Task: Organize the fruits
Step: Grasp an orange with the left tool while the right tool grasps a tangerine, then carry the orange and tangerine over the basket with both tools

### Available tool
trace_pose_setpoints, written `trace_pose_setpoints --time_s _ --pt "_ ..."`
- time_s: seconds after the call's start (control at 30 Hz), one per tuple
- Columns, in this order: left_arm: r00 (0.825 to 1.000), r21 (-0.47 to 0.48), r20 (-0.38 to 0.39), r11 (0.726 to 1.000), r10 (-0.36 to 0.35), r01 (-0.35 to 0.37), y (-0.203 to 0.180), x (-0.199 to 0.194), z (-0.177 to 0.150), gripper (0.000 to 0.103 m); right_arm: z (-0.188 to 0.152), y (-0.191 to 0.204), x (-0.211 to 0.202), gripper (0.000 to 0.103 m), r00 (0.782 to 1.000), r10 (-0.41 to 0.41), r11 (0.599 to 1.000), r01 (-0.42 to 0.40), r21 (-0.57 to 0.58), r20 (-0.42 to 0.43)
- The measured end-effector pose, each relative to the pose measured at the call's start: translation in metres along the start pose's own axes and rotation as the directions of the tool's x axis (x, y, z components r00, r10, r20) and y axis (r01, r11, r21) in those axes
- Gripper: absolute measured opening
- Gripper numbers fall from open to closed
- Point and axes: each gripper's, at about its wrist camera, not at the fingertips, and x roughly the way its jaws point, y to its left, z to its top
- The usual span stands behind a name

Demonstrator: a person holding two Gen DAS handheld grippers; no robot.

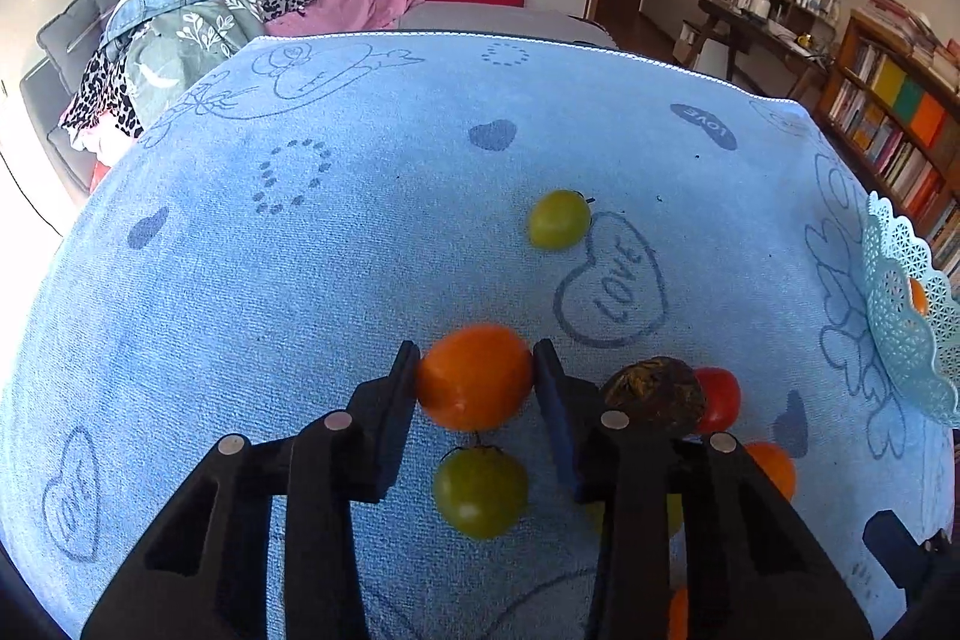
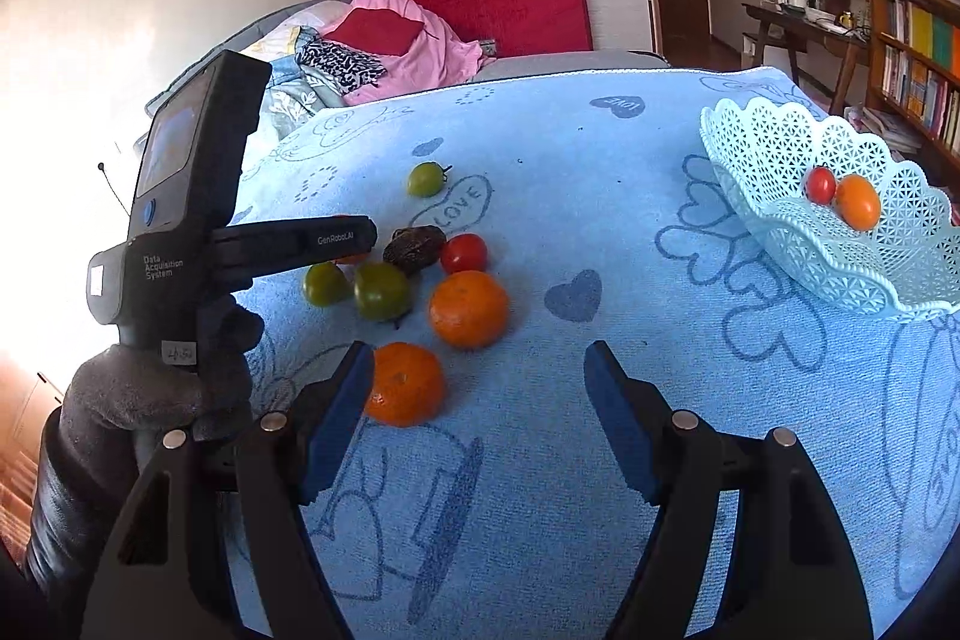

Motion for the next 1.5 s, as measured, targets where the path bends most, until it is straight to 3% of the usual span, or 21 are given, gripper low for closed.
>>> trace_pose_setpoints --time_s 0.53,0.97,1.23,1.5 --pt "0.995 0.006 0.086 0.999 0.046 -0.047 0.017 -0.037 -0.016 0.039 -0.005 0.027 0.028 0.072 0.996 0.023 0.996 -0.03 -0.078 -0.086" --pt "0.993 0.003 0.108 0.999 0.05 -0.051 0.033 -0.053 -0.033 0.039 -0.002 0.023 0.049 0.054 0.99 0.009 0.999 -0.014 -0.036 -0.14" --pt "0.991 0.017 0.121 0.998 0.056 -0.058 0.032 -0.056 -0.039 0.039 -0.001 0.027 0.054 0.053 0.989 -0.008 0.998 -0.001 -0.059 -0.148" --pt "0.991 0.016 0.12 0.998 0.056 -0.058 0.031 -0.056 -0.04 0.039 -0.003 0.035 0.054 0.039 0.99 -0.011 0.995 -0.004 -0.103 -0.143"
